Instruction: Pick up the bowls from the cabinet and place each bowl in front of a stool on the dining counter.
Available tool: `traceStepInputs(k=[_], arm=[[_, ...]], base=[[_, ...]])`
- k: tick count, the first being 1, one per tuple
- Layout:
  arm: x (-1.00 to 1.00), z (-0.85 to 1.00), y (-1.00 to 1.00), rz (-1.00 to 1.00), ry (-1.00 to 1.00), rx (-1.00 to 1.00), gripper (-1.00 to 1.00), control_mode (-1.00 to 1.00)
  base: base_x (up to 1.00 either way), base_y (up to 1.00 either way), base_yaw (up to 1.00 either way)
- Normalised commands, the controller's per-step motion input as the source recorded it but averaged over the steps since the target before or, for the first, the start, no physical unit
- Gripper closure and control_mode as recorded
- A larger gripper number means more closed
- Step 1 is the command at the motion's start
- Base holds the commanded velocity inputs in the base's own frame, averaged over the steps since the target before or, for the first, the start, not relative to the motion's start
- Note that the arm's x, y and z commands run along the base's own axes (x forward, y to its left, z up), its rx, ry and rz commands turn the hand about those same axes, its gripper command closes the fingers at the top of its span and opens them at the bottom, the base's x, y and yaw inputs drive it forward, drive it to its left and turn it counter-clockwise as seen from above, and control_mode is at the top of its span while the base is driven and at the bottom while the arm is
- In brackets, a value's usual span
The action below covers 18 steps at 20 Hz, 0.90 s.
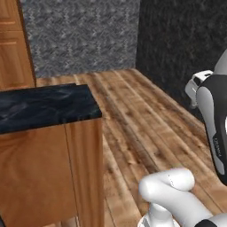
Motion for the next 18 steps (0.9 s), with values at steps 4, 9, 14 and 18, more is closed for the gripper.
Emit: traceStepInputs(k=[4,9,14,18], arm=[[0.0,0.0,0.0,0.0,0.0,0.0,-1.0,1.0],[0.0,0.0,0.0,0.0,0.0,0.0,-1.0,1.0],[0.0,0.0,0.0,0.0,0.0,0.0,-1.0,1.0],[0.0,0.0,0.0,0.0,0.0,0.0,-1.0,1.0]], base=[[0.93,-1.0,0.0],[0.99,-1.0,0.05],[0.97,-0.83,0.07],[1.0,-0.33,0.07]])
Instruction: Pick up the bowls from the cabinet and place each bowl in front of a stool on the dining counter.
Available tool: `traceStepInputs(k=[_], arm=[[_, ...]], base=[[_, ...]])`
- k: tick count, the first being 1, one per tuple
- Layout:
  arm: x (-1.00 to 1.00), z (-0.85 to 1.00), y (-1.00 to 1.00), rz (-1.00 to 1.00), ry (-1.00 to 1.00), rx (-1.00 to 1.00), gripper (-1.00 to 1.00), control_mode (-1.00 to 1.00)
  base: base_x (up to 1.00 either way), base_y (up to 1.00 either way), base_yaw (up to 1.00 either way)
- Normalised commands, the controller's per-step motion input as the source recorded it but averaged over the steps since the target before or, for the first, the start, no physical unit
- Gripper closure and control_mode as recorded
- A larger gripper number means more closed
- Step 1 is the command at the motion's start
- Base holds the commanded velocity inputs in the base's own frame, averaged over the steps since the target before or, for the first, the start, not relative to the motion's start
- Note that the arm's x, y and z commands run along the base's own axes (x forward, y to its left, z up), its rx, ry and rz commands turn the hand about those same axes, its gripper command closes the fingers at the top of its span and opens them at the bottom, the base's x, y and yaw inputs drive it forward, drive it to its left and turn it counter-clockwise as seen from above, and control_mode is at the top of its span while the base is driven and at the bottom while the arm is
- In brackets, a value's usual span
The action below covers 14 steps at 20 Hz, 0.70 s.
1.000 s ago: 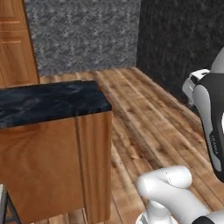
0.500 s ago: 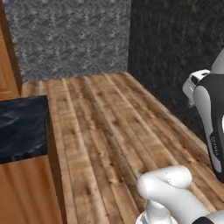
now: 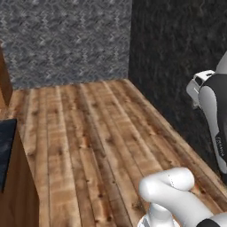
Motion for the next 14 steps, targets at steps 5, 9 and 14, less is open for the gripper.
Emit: traceStepInputs(k=[5,9,14], arm=[[0.0,0.0,0.0,0.0,0.0,0.0,-1.0,1.0],[0.0,0.0,0.0,0.0,0.0,0.0,-1.0,1.0],[0.0,0.0,0.0,0.0,0.0,0.0,-1.0,1.0]], base=[[1.0,-0.09,0.14],[1.0,0.0,0.27],[1.0,-0.13,0.42]])
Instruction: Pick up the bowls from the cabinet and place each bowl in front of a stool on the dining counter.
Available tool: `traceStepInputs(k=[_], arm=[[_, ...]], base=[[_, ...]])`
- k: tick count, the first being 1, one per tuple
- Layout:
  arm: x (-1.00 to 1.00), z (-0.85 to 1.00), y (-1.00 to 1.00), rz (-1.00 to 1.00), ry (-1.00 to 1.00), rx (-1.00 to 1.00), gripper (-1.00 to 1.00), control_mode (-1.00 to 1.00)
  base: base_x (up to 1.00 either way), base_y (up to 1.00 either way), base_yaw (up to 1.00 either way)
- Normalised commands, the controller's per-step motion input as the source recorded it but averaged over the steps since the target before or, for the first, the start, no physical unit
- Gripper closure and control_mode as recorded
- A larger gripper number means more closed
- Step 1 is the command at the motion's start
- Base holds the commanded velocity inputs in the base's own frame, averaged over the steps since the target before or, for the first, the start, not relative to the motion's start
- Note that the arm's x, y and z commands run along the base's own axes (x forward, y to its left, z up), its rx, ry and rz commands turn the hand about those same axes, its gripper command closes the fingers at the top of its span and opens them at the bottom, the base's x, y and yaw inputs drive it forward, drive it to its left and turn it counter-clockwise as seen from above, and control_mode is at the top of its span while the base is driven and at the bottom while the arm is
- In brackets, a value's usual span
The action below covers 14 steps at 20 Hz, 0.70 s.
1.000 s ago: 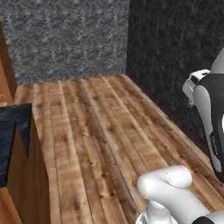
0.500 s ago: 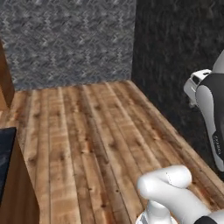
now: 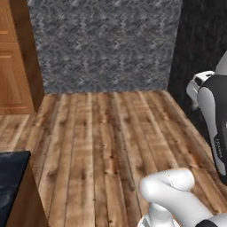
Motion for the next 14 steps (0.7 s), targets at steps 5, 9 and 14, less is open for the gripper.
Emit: traceStepInputs(k=[5,9,14], arm=[[0.0,0.0,0.0,0.0,0.0,0.0,-1.0,1.0],[0.0,0.0,0.0,0.0,0.0,0.0,-1.0,1.0],[0.0,0.0,0.0,0.0,0.0,0.0,-1.0,1.0]], base=[[1.0,-0.24,0.51],[0.94,-0.38,0.68],[0.95,-0.38,0.72]])
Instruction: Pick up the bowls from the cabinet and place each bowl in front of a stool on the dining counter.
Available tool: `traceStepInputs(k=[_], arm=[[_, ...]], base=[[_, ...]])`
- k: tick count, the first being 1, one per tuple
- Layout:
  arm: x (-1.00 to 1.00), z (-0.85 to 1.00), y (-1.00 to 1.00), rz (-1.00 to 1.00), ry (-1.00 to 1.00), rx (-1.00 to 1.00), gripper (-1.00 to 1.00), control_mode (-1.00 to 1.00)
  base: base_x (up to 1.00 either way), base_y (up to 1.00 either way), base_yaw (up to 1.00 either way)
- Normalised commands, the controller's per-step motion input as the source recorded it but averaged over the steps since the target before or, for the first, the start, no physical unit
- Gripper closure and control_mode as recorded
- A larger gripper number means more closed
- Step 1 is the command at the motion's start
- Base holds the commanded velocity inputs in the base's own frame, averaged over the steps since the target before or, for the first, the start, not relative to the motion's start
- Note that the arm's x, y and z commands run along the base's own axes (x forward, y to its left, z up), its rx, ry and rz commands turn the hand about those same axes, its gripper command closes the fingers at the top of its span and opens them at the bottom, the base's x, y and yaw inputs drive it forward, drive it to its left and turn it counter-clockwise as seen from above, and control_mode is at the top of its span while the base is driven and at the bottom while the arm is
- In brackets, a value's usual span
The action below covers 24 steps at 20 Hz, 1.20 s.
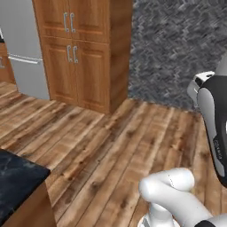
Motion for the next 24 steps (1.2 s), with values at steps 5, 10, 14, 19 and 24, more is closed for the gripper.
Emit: traceStepInputs(k=[5,10,14,19,24], arm=[[0.0,0.0,0.0,0.0,0.0,0.0,-1.0,1.0],[0.0,0.0,0.0,0.0,0.0,0.0,-1.0,1.0],[0.0,0.0,0.0,0.0,0.0,0.0,-1.0,1.0],[0.0,0.0,0.0,0.0,0.0,0.0,-1.0,1.0],[0.0,0.0,0.0,0.0,0.0,0.0,-1.0,1.0]], base=[[0.96,-0.32,0.73],[1.0,-0.46,0.6],[1.0,-0.49,0.55],[1.0,-0.48,0.44],[1.0,-0.23,0.35]])
